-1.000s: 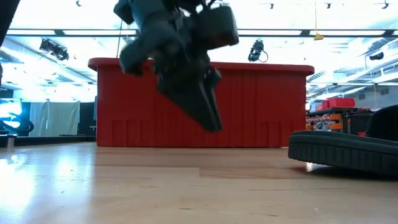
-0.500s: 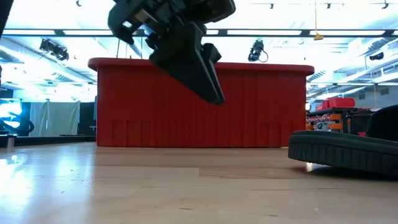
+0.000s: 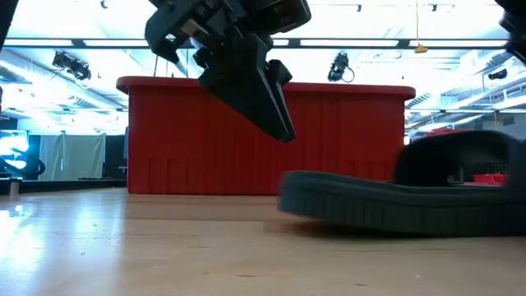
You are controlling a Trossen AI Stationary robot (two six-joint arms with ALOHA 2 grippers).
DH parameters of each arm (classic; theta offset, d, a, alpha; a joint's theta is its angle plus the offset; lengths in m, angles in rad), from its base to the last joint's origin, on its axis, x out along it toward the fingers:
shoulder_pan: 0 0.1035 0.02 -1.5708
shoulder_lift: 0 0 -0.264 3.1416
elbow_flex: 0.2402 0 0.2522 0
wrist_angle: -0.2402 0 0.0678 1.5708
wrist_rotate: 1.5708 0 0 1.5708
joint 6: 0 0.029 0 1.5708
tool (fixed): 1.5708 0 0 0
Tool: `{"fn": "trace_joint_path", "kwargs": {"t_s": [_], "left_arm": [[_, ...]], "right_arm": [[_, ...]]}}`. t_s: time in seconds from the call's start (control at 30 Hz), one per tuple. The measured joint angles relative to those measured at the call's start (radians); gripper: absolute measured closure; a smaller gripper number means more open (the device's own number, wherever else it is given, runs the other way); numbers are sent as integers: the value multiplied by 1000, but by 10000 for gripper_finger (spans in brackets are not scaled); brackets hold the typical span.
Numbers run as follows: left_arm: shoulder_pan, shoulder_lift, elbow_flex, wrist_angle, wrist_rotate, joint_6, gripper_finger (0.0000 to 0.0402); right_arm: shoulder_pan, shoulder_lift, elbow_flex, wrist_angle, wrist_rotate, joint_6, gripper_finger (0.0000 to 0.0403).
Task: Pick and place slides into bin
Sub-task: Put the black slide into the red container
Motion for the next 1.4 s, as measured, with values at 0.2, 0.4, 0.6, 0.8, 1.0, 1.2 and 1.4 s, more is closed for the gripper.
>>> {"fn": "trace_joint_path", "kwargs": {"t_s": [0.2, 0.4, 0.6, 0.8, 1.0, 1.2, 1.4], "left_arm": [[12, 0, 0, 0, 0, -12, 294], [-6, 0, 0, 1, 6, -65, 294], [-53, 0, 0, 60, 8, -71, 294], [-104, 1, 1, 136, 8, -72, 294], [-142, 16, -5, 148, 8, -109, 295], [-159, 81, -8, 164, 7, -151, 308], [-142, 139, -5, 188, 10, -172, 326]], "right_arm": [[-35, 1, 14, 27, 48, -71, 293], [-58, 0, 9, 35, 3, -137, 293], [-59, -1, -8, 31, -4, -101, 292], [-54, -1, 1, 23, -12, -108, 292], [-54, -1, 3, 19, -38, -108, 292], [-54, -1, 4, 19, -47, -100, 292], [-47, -13, 5, 23, -56, -97, 292]]}}
